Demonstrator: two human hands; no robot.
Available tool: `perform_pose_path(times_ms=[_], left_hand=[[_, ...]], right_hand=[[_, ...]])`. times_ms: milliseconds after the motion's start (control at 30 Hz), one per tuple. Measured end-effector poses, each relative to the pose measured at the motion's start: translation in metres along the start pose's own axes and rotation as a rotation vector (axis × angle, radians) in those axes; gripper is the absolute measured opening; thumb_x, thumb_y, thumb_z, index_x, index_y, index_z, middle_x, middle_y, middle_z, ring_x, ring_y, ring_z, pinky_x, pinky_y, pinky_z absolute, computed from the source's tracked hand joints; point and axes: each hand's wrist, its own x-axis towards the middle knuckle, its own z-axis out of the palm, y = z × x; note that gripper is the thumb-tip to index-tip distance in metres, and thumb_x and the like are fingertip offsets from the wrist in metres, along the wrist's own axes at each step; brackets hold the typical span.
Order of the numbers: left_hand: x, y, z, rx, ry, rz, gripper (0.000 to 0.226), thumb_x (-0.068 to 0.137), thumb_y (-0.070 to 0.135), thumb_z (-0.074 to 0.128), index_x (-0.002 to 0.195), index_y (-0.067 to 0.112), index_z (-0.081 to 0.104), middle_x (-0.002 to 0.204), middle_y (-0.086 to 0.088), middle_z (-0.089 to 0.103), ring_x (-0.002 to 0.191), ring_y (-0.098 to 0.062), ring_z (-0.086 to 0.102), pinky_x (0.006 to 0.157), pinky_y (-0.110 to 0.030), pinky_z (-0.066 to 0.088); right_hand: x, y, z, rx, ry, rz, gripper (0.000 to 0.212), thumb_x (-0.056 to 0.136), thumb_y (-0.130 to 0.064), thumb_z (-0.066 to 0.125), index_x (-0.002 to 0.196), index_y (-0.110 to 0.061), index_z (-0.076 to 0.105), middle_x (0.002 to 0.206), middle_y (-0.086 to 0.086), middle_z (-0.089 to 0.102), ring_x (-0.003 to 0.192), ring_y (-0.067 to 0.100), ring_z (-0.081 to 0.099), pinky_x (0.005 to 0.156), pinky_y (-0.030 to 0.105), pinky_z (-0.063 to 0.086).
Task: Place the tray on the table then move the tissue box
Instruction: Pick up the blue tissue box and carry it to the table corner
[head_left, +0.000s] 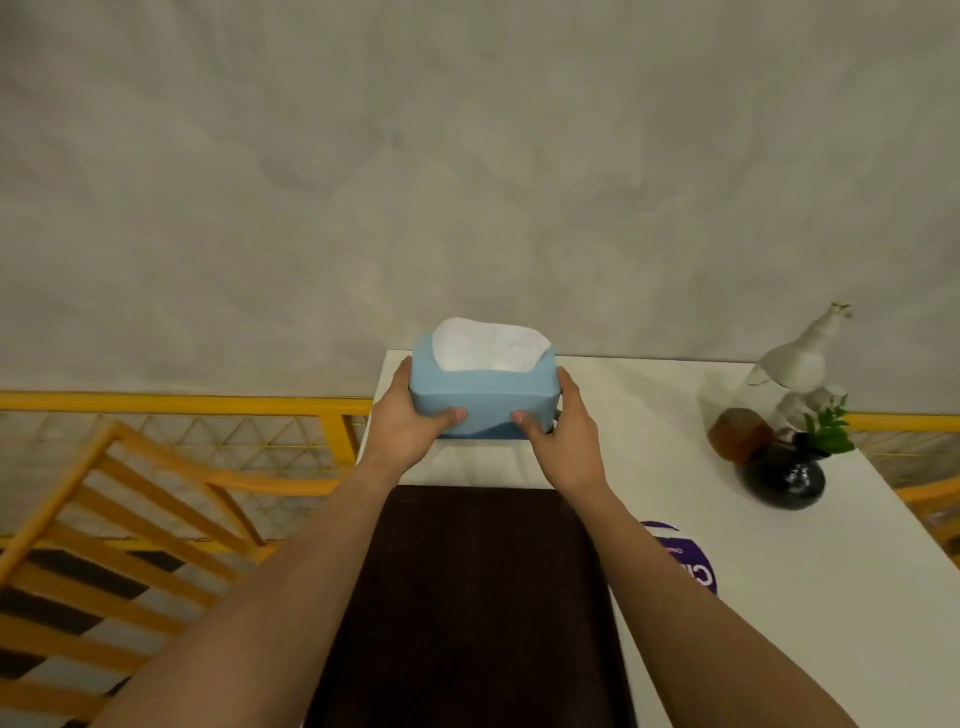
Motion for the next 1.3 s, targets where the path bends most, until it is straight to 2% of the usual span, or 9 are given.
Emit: perform_pose_path(times_ms=[100, 267, 467, 700, 833, 967, 1100, 1200, 1300], left_hand=[[0.01, -0.011, -0.024, 0.0, -0.006, 0.005, 0.082, 0.074, 0.025, 0.089, 0.142, 0.031, 0.045, 0.116, 0.017, 0.059, 0.106, -0.013, 0.058, 0.08, -0.021, 0.053], [0.027, -0.03, -0.047, -0.01, 0.004, 0.023, 0.081, 0.075, 0.022, 0.089, 0.142, 0.029, 0.045, 0.123, 0.009, 0.059, 0.108, -0.013, 0.057, 0.066, -0.005, 0.049], [0.057, -0.049, -0.049, 0.013, 0.009, 0.001, 0.079, 0.077, 0.029, 0.088, 0.143, 0.027, 0.046, 0.121, 0.01, 0.06, 0.107, -0.015, 0.059, 0.069, -0.01, 0.046], [0.12, -0.099, -0.023, 0.007, -0.027, -0.037, 0.075, 0.076, 0.032, 0.088, 0.141, 0.026, 0.05, 0.117, 0.011, 0.06, 0.105, -0.015, 0.06, 0.067, -0.008, 0.046], [0.128, -0.108, -0.025, 0.018, -0.023, -0.046, 0.073, 0.077, 0.034, 0.087, 0.14, 0.026, 0.05, 0.112, 0.016, 0.058, 0.099, -0.011, 0.058, 0.057, -0.003, 0.044], [0.132, -0.115, -0.024, -0.003, -0.027, -0.047, 0.074, 0.08, 0.034, 0.085, 0.142, 0.024, 0.048, 0.112, 0.016, 0.057, 0.096, -0.008, 0.056, 0.059, 0.001, 0.044], [0.132, -0.117, -0.026, 0.013, -0.025, -0.029, 0.074, 0.081, 0.035, 0.084, 0.144, 0.024, 0.047, 0.12, 0.011, 0.057, 0.105, -0.013, 0.056, 0.06, 0.001, 0.045], [0.137, -0.114, -0.026, 0.014, -0.037, -0.024, 0.075, 0.082, 0.037, 0.083, 0.145, 0.025, 0.044, 0.124, 0.01, 0.056, 0.107, -0.012, 0.056, 0.062, -0.003, 0.045], [0.143, -0.116, -0.025, 0.014, -0.062, -0.033, 0.082, 0.08, 0.036, 0.085, 0.148, 0.026, 0.04, 0.129, 0.006, 0.055, 0.111, -0.014, 0.055, 0.074, -0.011, 0.046]], right_hand=[[0.002, -0.009, 0.026, -0.004, 0.003, 0.0, 0.078, 0.09, -0.044, 0.075, 0.154, -0.033, 0.032, 0.139, -0.017, 0.052, 0.127, 0.017, 0.057, 0.104, 0.039, 0.052], [0.012, -0.014, 0.057, -0.002, 0.012, 0.004, 0.08, 0.089, -0.047, 0.075, 0.154, -0.036, 0.03, 0.126, -0.039, 0.045, 0.118, 0.006, 0.053, 0.093, 0.019, 0.05], [0.037, -0.004, 0.078, 0.006, 0.028, 0.007, 0.08, 0.086, -0.045, 0.079, 0.15, -0.044, 0.031, 0.122, -0.05, 0.044, 0.106, -0.007, 0.057, 0.083, 0.003, 0.047], [0.095, 0.043, 0.102, 0.001, 0.007, 0.03, 0.072, 0.088, -0.035, 0.08, 0.141, -0.048, 0.034, 0.12, -0.042, 0.047, 0.114, 0.007, 0.057, 0.093, 0.022, 0.051], [0.104, 0.05, 0.11, 0.006, -0.008, 0.035, 0.07, 0.089, -0.037, 0.078, 0.144, -0.043, 0.035, 0.122, -0.033, 0.05, 0.116, 0.009, 0.055, 0.1, 0.031, 0.052], [0.111, 0.054, 0.112, 0.014, -0.02, 0.045, 0.076, 0.09, -0.037, 0.078, 0.153, -0.03, 0.036, 0.129, -0.022, 0.052, 0.117, 0.01, 0.056, 0.097, 0.027, 0.05], [0.111, 0.053, 0.113, 0.013, -0.026, 0.054, 0.077, 0.089, -0.039, 0.077, 0.154, -0.028, 0.037, 0.132, -0.019, 0.051, 0.115, 0.01, 0.055, 0.09, 0.018, 0.048], [0.117, 0.052, 0.111, 0.016, -0.029, 0.056, 0.079, 0.089, -0.041, 0.077, 0.154, -0.027, 0.036, 0.134, -0.017, 0.051, 0.116, 0.012, 0.056, 0.09, 0.019, 0.048], [0.122, 0.051, 0.112, 0.01, -0.035, 0.037, 0.078, 0.089, -0.042, 0.077, 0.153, -0.028, 0.037, 0.129, -0.022, 0.052, 0.113, 0.01, 0.057, 0.077, 0.005, 0.048]])
